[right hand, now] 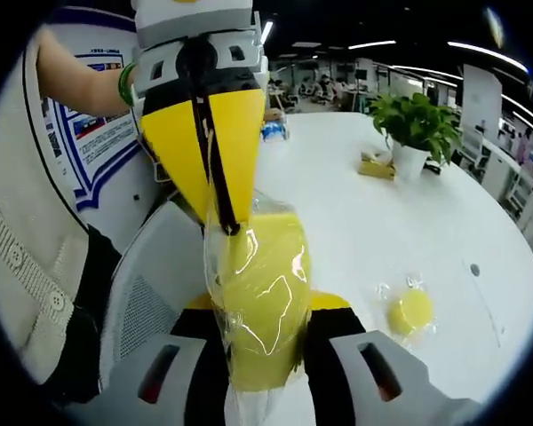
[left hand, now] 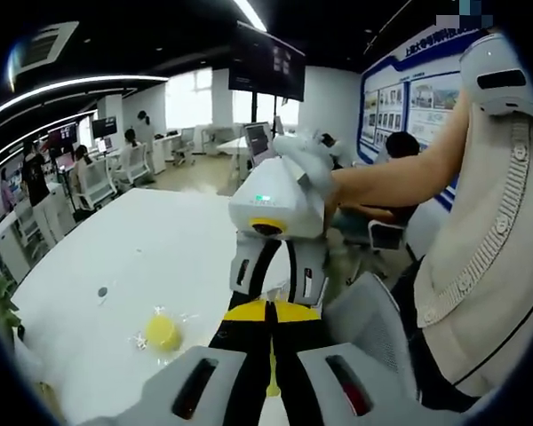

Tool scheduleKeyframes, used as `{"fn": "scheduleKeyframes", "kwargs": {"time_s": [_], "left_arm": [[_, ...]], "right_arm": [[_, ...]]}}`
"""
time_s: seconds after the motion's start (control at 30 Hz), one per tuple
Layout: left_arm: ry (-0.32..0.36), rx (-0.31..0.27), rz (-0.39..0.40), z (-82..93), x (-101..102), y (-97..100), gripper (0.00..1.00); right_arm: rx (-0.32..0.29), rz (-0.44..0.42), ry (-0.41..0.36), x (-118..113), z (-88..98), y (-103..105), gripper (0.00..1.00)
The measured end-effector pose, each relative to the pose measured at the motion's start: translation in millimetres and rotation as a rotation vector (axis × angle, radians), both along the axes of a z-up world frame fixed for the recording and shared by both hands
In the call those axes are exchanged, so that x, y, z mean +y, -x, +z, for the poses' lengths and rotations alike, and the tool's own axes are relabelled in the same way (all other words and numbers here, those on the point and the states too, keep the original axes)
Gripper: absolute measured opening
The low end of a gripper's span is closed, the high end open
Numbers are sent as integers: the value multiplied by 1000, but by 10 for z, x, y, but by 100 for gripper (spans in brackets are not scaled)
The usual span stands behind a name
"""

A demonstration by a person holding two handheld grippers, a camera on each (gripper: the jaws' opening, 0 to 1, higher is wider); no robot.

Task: Compare the silicone blocks by pressing each to a similar depth, holding the contact briefly, and releasing to observe deformation and rebound differences across the visible hardness samples.

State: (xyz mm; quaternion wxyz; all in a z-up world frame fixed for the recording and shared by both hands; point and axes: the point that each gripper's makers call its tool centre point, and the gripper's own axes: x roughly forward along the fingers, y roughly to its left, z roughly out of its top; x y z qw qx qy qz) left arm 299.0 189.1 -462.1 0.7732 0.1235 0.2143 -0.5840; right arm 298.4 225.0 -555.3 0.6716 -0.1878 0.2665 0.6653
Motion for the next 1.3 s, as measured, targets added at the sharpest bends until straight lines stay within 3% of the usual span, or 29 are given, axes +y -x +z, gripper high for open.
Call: {"fn": "scheduleKeyframes", "kwargs": {"time_s": [0.4,0.57,0.67,0.8,1.1,1.3], "left_arm": [[19,25,50,-16,47,-68,0],[11,28,64,-56,70,-86,0],[20,40,84,-67,98,-115,0],[30,50,110,-66,134,-152,0],[78,85,195,-75,277,-263,0],[117,109,267,-124,443,-381,0]], "right_arm": [[16,-100,-43,-111,30,-86,46],[-43,-206,-118,-191,88,-221,58],[-8,-274,-171,-275,130,-225,59],[-36,-325,-188,-404,183,-235,61],[-54,-499,-391,-670,564,-264,60],[-72,-567,-443,-842,723,-199,64]]}}
